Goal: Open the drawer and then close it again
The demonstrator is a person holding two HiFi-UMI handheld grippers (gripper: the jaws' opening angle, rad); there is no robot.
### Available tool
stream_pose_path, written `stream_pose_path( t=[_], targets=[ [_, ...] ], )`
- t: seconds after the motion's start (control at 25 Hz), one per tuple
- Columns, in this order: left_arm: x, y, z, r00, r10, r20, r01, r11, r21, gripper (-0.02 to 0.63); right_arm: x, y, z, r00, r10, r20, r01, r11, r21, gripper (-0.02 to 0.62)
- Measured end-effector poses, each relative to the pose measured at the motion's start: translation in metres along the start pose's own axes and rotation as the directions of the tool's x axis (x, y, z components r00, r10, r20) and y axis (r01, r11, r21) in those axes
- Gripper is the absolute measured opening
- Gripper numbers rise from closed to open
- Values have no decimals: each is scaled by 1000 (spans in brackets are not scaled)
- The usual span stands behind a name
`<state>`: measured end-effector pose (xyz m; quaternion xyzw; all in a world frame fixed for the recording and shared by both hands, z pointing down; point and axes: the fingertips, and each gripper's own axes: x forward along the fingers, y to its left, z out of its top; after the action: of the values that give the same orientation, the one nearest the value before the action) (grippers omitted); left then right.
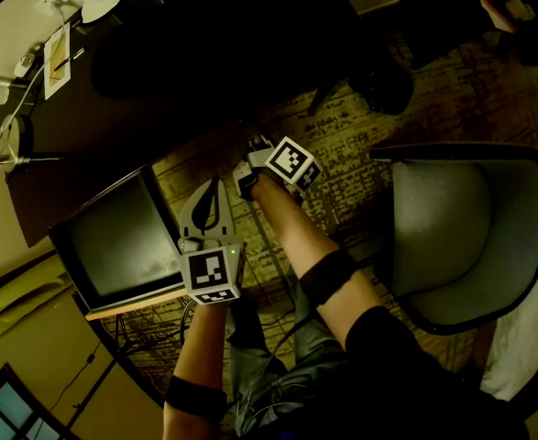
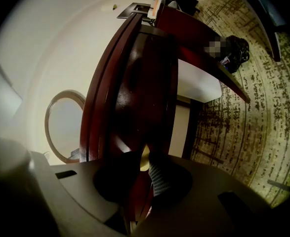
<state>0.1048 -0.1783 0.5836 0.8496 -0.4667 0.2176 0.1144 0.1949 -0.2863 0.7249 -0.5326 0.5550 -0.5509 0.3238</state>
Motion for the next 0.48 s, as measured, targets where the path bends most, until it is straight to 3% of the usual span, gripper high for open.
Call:
stream_pose_path(
  t=[0.16, 0.48],
  targets=[
    [-6, -10, 0, 1000, -9, -6, 9, 1000, -14, 2, -13, -2, -4, 1000, -1, -20, 1, 1000, 1, 69],
    [-31, -28, -9, 998, -63, -22, 63, 997, 37, 2, -55, -8, -15, 999, -34, -33, 34, 999, 3, 70]
  ],
)
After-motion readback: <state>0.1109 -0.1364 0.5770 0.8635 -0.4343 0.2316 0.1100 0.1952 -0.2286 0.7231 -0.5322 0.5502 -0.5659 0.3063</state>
